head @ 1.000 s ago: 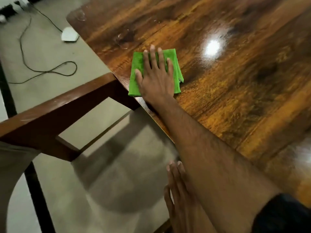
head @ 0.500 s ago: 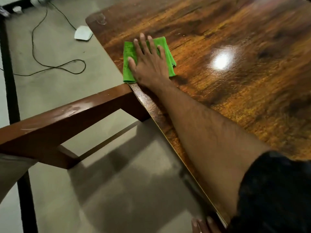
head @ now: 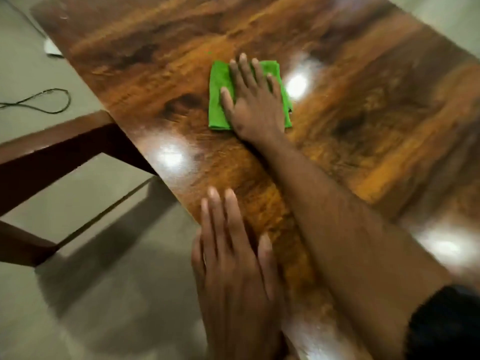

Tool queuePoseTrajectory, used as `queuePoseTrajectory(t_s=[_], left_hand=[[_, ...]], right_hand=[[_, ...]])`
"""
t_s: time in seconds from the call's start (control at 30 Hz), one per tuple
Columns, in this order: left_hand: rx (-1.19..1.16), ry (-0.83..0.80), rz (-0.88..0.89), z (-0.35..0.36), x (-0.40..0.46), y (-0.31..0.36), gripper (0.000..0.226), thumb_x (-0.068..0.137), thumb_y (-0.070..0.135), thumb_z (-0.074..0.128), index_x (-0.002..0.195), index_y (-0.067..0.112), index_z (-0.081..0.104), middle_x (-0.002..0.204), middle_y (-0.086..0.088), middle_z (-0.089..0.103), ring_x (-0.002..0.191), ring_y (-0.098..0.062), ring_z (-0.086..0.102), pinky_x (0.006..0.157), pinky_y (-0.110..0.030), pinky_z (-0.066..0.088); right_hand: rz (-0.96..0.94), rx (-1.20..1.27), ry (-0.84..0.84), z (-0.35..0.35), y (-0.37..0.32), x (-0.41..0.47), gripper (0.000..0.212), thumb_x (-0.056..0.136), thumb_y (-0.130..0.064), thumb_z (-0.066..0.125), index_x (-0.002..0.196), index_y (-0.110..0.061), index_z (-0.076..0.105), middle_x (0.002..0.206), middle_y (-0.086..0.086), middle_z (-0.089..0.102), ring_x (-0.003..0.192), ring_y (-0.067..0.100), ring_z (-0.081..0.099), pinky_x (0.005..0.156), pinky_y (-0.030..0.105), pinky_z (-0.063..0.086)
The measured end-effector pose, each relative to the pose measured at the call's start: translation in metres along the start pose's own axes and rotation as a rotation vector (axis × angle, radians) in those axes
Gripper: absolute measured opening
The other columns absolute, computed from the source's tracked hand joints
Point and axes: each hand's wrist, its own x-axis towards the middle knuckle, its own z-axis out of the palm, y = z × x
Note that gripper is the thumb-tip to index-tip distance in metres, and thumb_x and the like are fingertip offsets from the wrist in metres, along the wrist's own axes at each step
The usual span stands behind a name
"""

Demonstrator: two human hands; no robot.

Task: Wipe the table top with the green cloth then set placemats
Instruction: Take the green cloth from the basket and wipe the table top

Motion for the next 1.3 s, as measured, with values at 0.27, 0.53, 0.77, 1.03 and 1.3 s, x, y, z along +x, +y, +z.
queuePoseTrajectory(t_s=[0.27,0.53,0.77,1.03,1.3], left_hand=[[0.205,-0.146,0.211,0.045,-0.014,0.064,0.070,0.107,0.053,0.016,0.169,0.021,0.010,0.177,0.001,0.007,0.163,-0.014,0.005,0.130,-0.038,0.006],[0.251,-0.369,0.460,0.112,-0.123,0.150,0.074,0.105,0.058,0.012,0.169,0.020,0.008,0.177,-0.001,0.004,0.163,-0.015,0.002,0.132,-0.046,0.010],[0.300,-0.487,0.689,0.152,-0.221,0.202,0.072,0.107,0.056,0.007,0.169,0.021,-0.001,0.177,0.001,-0.006,0.162,-0.011,-0.008,0.132,-0.046,0.009],[0.326,-0.500,0.745,0.144,-0.278,0.196,0.069,0.108,0.050,0.011,0.168,0.018,-0.001,0.177,0.002,-0.005,0.162,-0.009,-0.009,0.132,-0.044,0.008],[0.559,-0.486,0.753,0.120,-0.277,0.193,0.063,0.113,0.035,0.027,0.167,0.009,0.011,0.176,-0.010,0.001,0.163,-0.023,0.003,0.131,-0.048,0.017]], right_hand=[[0.193,0.017,0.023,-0.041,0.108,-0.223,0.069,0.107,-0.054,0.018,0.169,-0.024,0.015,0.177,-0.004,0.008,0.164,0.017,0.006,0.130,0.046,0.013],[0.453,0.022,0.038,-0.087,0.213,-0.421,0.068,0.111,-0.055,0.027,0.169,-0.028,0.005,0.177,-0.008,-0.003,0.163,0.012,-0.006,0.131,0.045,0.011],[0.603,0.029,0.048,-0.109,0.263,-0.530,0.065,0.112,-0.052,0.020,0.169,-0.028,0.001,0.177,-0.006,-0.006,0.163,0.013,-0.010,0.132,0.046,0.010],[0.694,0.075,0.053,-0.102,0.231,-0.581,0.069,0.112,-0.046,0.026,0.169,-0.025,-0.006,0.176,-0.004,-0.015,0.163,0.018,-0.015,0.132,0.049,0.006],[0.672,0.167,0.000,-0.127,0.230,-0.579,0.070,0.112,-0.050,0.025,0.169,-0.023,-0.007,0.176,-0.001,-0.014,0.162,0.018,-0.015,0.133,0.049,0.008]])
